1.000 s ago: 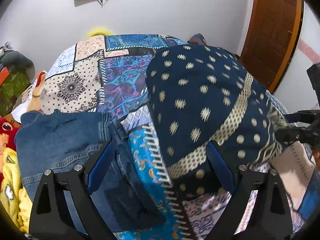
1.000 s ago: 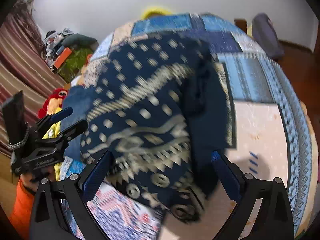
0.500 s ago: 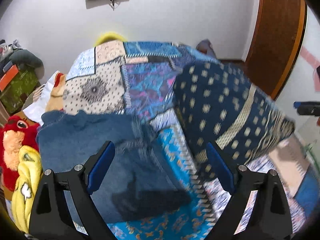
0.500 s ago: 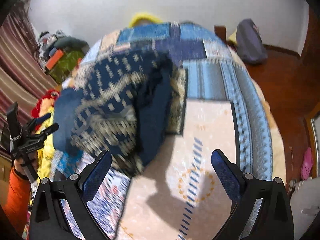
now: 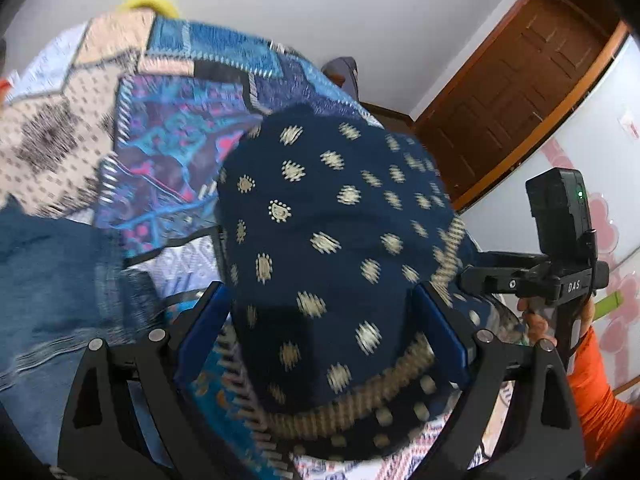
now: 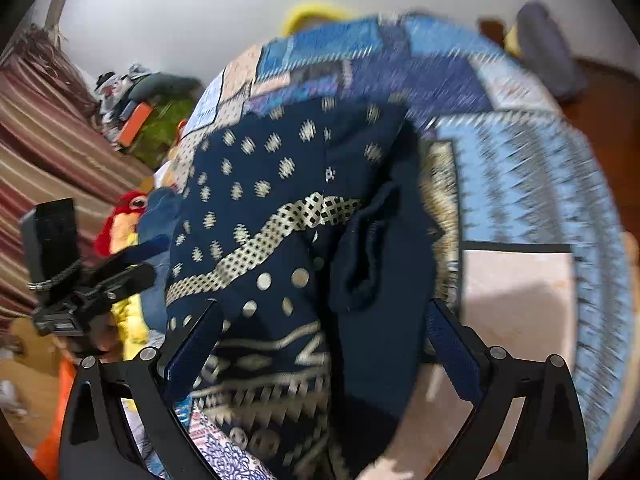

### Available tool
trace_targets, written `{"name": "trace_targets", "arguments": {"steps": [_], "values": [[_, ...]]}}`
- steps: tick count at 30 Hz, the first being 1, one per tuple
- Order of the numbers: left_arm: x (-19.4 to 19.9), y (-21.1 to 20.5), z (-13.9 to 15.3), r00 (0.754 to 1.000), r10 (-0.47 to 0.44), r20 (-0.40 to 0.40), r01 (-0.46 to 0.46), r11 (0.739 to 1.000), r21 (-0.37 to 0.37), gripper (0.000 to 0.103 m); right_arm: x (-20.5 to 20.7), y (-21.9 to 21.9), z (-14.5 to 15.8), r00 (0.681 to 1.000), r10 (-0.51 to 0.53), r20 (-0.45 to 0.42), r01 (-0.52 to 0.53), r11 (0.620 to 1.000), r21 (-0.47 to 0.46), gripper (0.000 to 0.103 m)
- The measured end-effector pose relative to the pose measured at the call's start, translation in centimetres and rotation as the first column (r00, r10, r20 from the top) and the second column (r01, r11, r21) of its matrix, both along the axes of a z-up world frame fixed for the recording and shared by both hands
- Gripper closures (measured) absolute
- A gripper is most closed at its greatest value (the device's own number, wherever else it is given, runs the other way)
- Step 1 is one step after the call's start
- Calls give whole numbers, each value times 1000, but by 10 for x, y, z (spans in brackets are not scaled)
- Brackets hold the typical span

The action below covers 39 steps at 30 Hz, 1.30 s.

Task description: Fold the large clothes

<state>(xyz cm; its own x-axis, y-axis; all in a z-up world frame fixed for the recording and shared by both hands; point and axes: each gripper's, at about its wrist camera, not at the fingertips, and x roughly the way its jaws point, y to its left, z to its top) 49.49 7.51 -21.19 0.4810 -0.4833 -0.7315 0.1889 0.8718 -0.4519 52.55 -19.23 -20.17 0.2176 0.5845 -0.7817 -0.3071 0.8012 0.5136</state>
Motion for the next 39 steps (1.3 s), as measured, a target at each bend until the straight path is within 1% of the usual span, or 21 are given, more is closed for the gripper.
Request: {"name": "trace_targets", "arguments": {"steps": [4,6,8,10,11,12,13,14,15,16,18,20,21,23,24,27,31,33,35,37,39], "values": [[20,3,-16,999,22,-41,-25,997,-71,6,21,9,-21,998,38,-46,-36,999,34,4],[28,2,-22,999,17,-50,-21,996,-85,3,30,15,-30,996,62,-66,-57,996,68,4],[35,3,-28,997,14,-72,-21,994,-108,2,36,19,-33,996,61,-64,-55,995,88,4],[43,3,-37,994,2,-110,-18,988,-153,1,43,26,-37,995,66,-72,-58,992,112,4],[46,3,-41,992,9,-127,-31,985,-172,2,44,29,-38,995,64,-73,-56,992,114,4],[47,3,-42,991,15,-130,-37,984,-174,2,46,33,-39,996,60,-67,-53,993,107,5],[48,1,-41,991,17,-131,-39,986,-164,3,46,37,-38,997,57,-58,-52,994,98,6],[46,0,-37,992,21,-126,-40,988,-149,9,45,40,-37,997,55,-51,-50,995,91,13],[44,-1,-35,992,26,-123,-43,989,-142,17,44,41,-34,998,50,-45,-45,995,93,21],[42,-1,-31,993,26,-115,-42,989,-140,21,43,41,-31,998,45,-37,-41,995,90,27],[32,1,-18,997,12,-77,-23,989,-147,40,39,41,-21,999,32,-23,-30,995,91,47],[18,5,-2,999,5,-39,-11,987,-161,47,34,42,-10,999,33,-14,-32,995,94,58],[10,6,8,1000,4,-14,-6,988,-157,50,29,47,0,999,43,1,-43,995,88,61],[-5,14,31,999,9,36,-4,990,-141,51,20,57,15,997,64,36,-66,996,62,63],[-12,20,40,998,15,53,-8,990,-143,51,13,66,29,995,77,62,-80,996,49,63],[-34,45,76,993,41,114,-22,987,-161,51,2,83,59,991,90,104,-98,992,76,64],[-65,81,124,977,87,196,-61,989,-134,51,-15,115,109,974,120,194,-143,984,111,64],[-76,100,139,970,109,216,-84,989,-121,51,-23,137,128,964,139,227,-169,978,121,64],[-88,122,149,966,136,219,-115,988,-106,51,-27,154,137,960,149,235,-185,973,141,63],[-94,139,150,964,159,212,-142,985,-94,51,-30,183,142,957,168,237,-207,966,153,64],[-103,160,145,964,185,193,-172,981,-85,51,-34,207,138,955,188,229,-227,961,156,64]]}}
